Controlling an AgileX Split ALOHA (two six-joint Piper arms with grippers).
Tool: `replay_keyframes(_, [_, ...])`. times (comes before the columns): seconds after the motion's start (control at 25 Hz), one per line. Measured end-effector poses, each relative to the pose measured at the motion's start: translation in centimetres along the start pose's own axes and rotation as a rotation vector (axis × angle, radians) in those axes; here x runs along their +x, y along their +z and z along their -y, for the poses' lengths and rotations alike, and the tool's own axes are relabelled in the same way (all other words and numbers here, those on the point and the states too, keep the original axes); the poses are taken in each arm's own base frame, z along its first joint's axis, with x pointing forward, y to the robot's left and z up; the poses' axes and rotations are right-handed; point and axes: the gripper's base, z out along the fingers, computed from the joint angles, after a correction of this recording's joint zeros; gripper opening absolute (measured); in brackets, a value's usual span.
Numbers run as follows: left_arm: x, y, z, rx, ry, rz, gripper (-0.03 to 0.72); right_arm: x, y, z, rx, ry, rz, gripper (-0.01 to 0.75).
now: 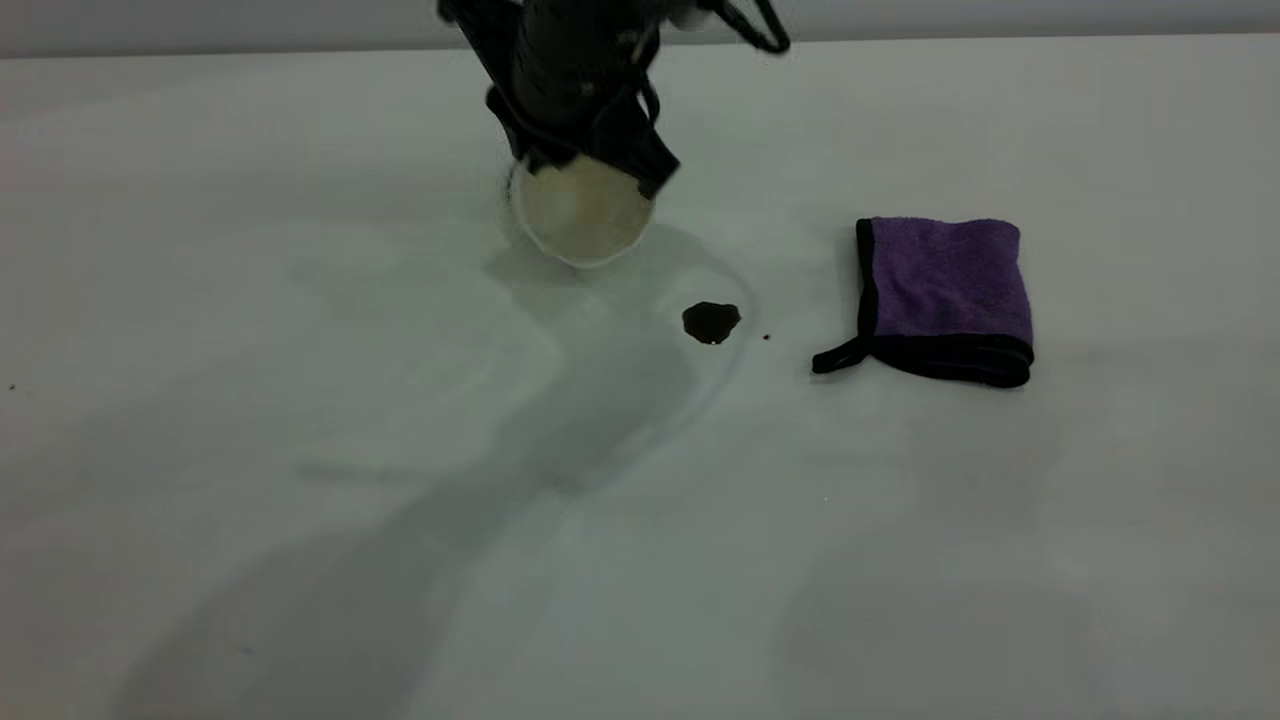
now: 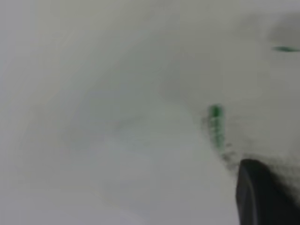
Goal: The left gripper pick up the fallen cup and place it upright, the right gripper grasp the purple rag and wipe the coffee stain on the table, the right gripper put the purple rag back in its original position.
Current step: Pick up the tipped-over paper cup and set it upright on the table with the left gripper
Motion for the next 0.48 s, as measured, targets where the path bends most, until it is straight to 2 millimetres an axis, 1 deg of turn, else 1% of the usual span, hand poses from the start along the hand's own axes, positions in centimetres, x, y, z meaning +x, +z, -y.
replay_keyframes(0.08, [-0.2, -0.8, -1.1, 0.014, 0.031, -0.024, 0.009, 0.0, 0.0, 0.0, 0.0, 0.0, 0.0, 0.386])
replay_keyframes(0.24, [-0.5, -2.0, -4.0, 0.107, 0.129, -0.111, 0.008, 0.0, 0.0, 0.0, 0.0, 0.0, 0.0, 0.386])
replay_keyframes(0.36, [-0.5, -2.2, -6.1, 0.282, 0.158, -0.167, 0.008, 0.0, 0.0, 0.0, 0.0, 0.0, 0.0, 0.386])
replay_keyframes(0.48, [-0.2, -1.5, -8.0, 0.479, 0.153, -0.189, 0.008, 0.0, 0.0, 0.0, 0.0, 0.0, 0.0, 0.386])
